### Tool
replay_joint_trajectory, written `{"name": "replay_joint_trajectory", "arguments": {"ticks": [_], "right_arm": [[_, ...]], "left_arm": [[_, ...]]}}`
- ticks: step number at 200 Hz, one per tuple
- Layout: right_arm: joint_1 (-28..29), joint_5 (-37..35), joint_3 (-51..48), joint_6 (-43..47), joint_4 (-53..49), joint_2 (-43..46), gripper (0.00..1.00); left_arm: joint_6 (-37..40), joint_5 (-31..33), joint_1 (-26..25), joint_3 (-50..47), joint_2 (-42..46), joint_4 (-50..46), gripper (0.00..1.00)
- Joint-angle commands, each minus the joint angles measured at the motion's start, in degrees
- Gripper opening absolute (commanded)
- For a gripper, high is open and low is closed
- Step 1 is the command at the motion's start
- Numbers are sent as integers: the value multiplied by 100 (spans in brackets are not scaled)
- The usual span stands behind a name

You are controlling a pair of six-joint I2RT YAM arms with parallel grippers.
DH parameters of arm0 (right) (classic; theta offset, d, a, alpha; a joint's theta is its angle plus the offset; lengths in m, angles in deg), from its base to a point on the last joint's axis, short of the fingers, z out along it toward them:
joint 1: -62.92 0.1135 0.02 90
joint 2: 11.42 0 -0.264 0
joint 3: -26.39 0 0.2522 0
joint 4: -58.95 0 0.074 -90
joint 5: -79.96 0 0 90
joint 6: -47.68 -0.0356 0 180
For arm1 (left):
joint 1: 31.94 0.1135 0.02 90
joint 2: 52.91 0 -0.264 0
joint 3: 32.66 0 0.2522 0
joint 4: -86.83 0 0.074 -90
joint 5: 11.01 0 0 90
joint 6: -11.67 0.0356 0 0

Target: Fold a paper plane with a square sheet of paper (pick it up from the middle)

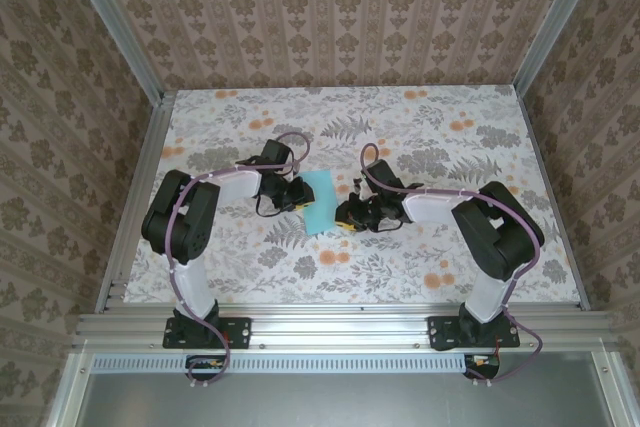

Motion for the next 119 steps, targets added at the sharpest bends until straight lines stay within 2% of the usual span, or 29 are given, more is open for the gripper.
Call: {"name": "replay_joint_trajectory", "arguments": {"ticks": [1,25,53,85,119], "right_arm": [[-2,-188,-122,-288,274,174,13],[7,-196,-66,-274,257,137,5],[23,-285,135,-25,-299,169,4],[20,-190,401,483,-1158,104,4],[15,-167,705,970,-1788,-24,4]], "left_arm": [[97,56,-14,20,-101,-101,24],[93,17,-20,28,-61,-104,23],[136,-24,-14,181,128,-196,26],[256,2,18,497,239,-276,34],[305,-11,74,637,-10,-284,34]]}}
